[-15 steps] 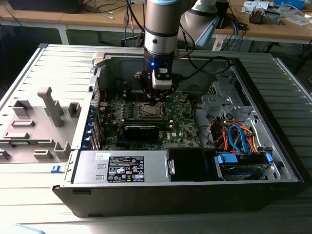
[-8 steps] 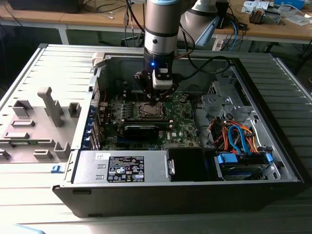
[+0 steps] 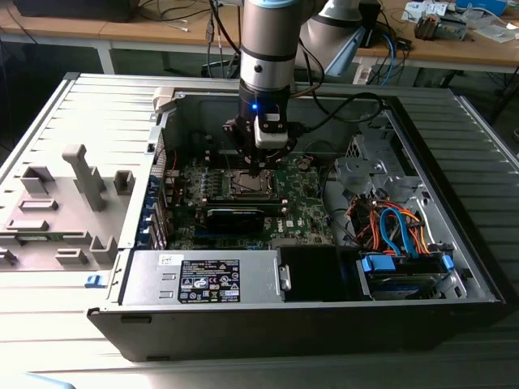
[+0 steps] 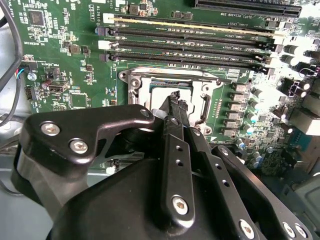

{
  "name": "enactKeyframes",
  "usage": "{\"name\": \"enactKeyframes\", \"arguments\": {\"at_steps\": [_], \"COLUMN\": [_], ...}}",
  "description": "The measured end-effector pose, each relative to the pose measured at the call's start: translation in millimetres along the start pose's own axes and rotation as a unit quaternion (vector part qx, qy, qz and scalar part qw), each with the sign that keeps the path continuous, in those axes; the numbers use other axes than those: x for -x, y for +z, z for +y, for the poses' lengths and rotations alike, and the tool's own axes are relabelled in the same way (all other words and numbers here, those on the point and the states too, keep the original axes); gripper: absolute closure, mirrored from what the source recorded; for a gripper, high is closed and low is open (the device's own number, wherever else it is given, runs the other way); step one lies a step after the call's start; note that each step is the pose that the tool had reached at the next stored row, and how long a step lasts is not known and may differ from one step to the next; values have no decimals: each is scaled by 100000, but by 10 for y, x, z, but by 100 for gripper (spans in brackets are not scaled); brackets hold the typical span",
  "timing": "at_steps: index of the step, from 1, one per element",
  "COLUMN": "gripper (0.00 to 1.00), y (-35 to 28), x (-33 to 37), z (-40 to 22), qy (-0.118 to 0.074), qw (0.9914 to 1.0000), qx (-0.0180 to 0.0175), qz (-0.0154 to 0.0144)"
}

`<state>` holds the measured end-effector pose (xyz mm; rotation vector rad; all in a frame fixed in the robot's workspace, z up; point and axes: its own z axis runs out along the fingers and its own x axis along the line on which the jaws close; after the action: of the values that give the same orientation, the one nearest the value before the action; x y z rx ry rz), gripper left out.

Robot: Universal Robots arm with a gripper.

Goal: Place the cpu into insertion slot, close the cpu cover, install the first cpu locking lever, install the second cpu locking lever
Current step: 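Install the first cpu locking lever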

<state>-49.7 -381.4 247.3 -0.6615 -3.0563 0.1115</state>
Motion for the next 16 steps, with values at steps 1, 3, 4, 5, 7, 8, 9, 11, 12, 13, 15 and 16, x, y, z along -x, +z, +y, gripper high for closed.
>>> {"name": "enactKeyframes", "arguments": {"at_steps": [1, 3, 4, 5, 7, 8, 9, 11, 12, 13, 15, 16], "gripper": [89, 89, 89, 89, 89, 89, 89, 89, 89, 89, 89, 89], "y": [0, 0, 0, 0, 0, 0, 0, 0, 0, 0, 0, 0], "x": [0, 0, 0, 0, 0, 0, 0, 0, 0, 0, 0, 0], "z": [0, 0, 0, 0, 0, 0, 0, 0, 0, 0, 0, 0], "qy": [-57, -182, -290, -341, -513, -644, -703, -854, -934, -1076, -1204, -1318], "qw": [100000, 100000, 100000, 99999, 99999, 99998, 99998, 99996, 99996, 99994, 99993, 99991], "qx": [1, 0, 3, 2, 4, 3, 6, 2, 7, 5, 8, 7], "qz": [-3, -14, -22, -26, -37, -48, -49, -62, -69, -79, -86, -97]}}
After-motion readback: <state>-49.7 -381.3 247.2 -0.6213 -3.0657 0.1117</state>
